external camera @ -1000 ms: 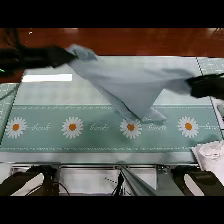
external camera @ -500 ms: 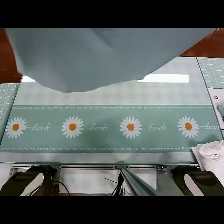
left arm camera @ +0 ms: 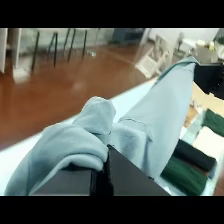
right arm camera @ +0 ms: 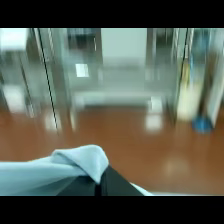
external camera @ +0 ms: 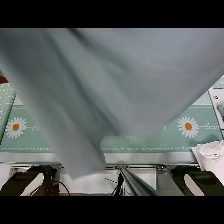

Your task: Fold the shirts.

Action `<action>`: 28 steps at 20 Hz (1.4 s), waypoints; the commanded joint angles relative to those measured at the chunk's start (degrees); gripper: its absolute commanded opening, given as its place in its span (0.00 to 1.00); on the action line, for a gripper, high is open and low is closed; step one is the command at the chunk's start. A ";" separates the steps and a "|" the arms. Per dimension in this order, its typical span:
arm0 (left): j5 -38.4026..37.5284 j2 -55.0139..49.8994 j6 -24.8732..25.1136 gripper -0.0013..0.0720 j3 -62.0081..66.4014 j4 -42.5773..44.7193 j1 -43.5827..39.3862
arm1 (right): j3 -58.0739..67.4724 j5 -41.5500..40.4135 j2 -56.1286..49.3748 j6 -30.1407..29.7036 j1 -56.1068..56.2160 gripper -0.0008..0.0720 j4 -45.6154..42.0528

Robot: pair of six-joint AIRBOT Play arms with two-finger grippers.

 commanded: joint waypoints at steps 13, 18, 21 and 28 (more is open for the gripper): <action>-5.42 -34.07 6.08 0.06 -18.05 7.39 -7.96 | 0.35 0.55 -42.07 -4.87 -0.02 0.04 -3.23; -5.64 -43.08 6.05 0.06 -18.08 7.39 -7.98 | 0.35 3.17 -49.55 -3.13 -0.02 0.05 -3.04; -5.77 -44.04 6.05 0.06 -18.05 7.39 -7.96 | 0.42 8.13 -48.78 -6.16 -0.04 0.70 -3.23; -12.13 -43.63 9.09 0.06 -18.01 7.61 -7.91 | -13.92 22.25 -36.52 -7.26 -10.91 0.69 0.87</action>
